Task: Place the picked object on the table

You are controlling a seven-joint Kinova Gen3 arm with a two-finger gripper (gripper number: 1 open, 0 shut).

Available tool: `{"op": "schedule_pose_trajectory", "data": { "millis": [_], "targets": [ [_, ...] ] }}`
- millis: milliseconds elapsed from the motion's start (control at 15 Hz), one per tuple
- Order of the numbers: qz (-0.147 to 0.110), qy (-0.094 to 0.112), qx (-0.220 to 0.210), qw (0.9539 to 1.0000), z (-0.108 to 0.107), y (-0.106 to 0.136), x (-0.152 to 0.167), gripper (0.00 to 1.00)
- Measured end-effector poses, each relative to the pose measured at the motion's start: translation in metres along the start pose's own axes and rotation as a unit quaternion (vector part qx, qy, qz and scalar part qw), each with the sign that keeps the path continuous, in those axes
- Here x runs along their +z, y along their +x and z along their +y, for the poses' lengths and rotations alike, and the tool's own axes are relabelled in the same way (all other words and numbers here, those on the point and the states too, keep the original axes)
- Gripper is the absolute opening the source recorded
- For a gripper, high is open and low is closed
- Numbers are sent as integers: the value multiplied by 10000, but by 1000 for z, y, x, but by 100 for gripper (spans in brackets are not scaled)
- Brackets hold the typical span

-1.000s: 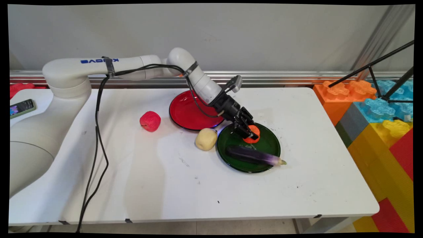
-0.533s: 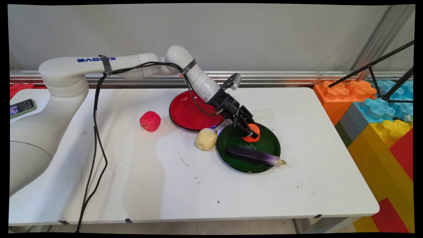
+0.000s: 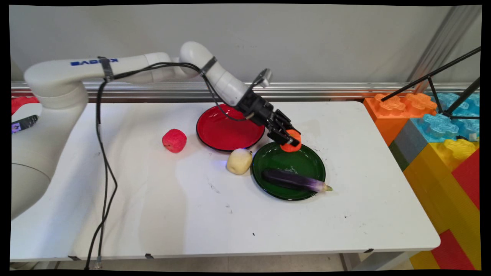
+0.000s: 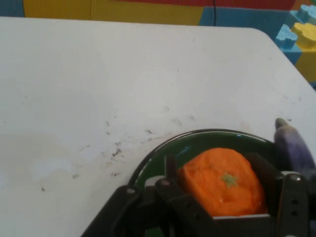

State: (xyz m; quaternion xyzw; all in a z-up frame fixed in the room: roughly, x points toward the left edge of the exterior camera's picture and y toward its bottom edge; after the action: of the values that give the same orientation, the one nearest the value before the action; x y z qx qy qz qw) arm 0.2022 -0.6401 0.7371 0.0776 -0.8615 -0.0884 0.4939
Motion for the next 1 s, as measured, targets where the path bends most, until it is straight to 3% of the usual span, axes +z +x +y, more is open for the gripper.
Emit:
{"op": "schedule_pose_trajectory", "data": {
  "millis": [533,1000],
  "targets": [
    [263,230,-132,9993,47,-15,-66,0],
    [413,296,95,9987,97,-52,-129,0]
  ]
}}
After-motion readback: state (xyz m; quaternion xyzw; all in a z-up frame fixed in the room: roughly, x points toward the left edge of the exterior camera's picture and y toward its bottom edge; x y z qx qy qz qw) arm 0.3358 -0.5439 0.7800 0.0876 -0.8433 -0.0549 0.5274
